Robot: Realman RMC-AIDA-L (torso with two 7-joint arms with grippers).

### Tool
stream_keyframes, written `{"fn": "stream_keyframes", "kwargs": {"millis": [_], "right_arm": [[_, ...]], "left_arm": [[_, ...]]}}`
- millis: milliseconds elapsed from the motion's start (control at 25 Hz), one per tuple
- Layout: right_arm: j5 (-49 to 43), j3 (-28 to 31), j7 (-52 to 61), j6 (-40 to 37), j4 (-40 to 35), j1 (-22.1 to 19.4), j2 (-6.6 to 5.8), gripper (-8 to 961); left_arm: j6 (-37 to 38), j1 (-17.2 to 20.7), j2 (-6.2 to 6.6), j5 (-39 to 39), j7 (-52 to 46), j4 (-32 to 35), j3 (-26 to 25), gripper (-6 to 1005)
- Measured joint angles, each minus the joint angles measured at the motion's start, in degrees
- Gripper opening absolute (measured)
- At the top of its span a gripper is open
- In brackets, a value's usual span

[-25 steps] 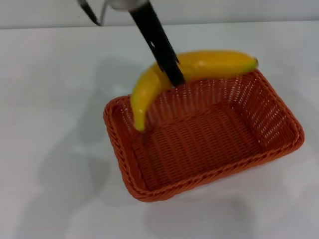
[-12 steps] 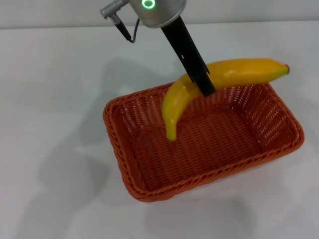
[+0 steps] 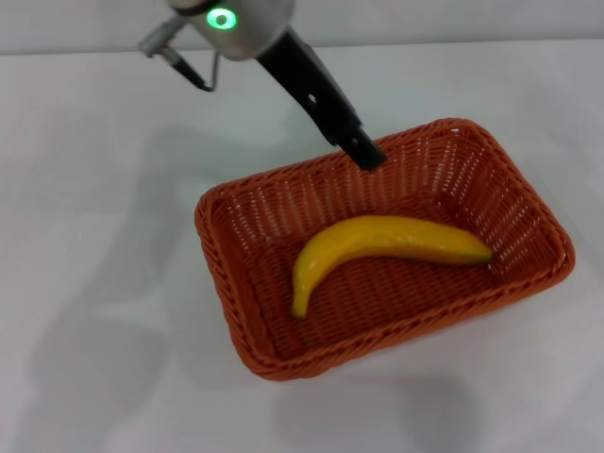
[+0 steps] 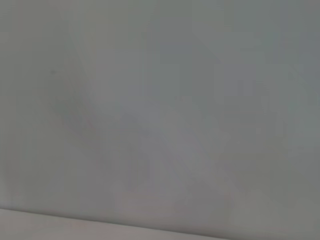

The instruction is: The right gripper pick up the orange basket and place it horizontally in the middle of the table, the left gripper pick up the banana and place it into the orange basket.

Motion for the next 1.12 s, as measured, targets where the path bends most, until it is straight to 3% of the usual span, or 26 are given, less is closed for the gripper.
{"fn": "stream_keyframes", "kwargs": {"millis": [200, 280, 320, 600, 760, 920, 1120], "right_arm": [[0.34, 1.18, -1.07, -0.15, -0.76, -0.96, -0.51, 745], [0.39, 3.19, -2.77, -0.2, -0.8, -1.08, -0.37, 745], [0.43, 4.15, -3.52, -0.26, -0.75, -0.98, -0.19, 745], [4.71, 6.12, -9.81, -2.93, 1.93, -0.93, 0.82, 745], [14.19, 6.21, -18.31, -3.83, 9.61, -1.6, 0.86, 745], [23.54, 6.28, -27.19, -3.09, 19.71, -2.5, -0.37, 745], [24.87, 7.48, -33.43, -3.36, 24.33, -4.05, -0.68, 745]], "left_arm": [[5.6, 8.78, -0.18, -1.22, 0.14, -12.18, -2.35, 757], [7.28, 10.7, -0.22, -1.76, 0.22, -13.84, -2.36, 754], [12.09, 16.6, -0.17, -4.17, 0.81, -18.34, -2.27, 753], [24.23, 35.52, -0.23, -19.34, 8.59, -27.4, -2.54, 752], [30.65, 44.99, -0.29, -30.57, 17.75, -27.04, -2.46, 755], [32.16, 52.53, -0.33, -45.07, 31.66, -22.99, -2.67, 757], [31.63, 57.05, -0.27, -61.43, 46.44, -13.45, -2.94, 760]]}}
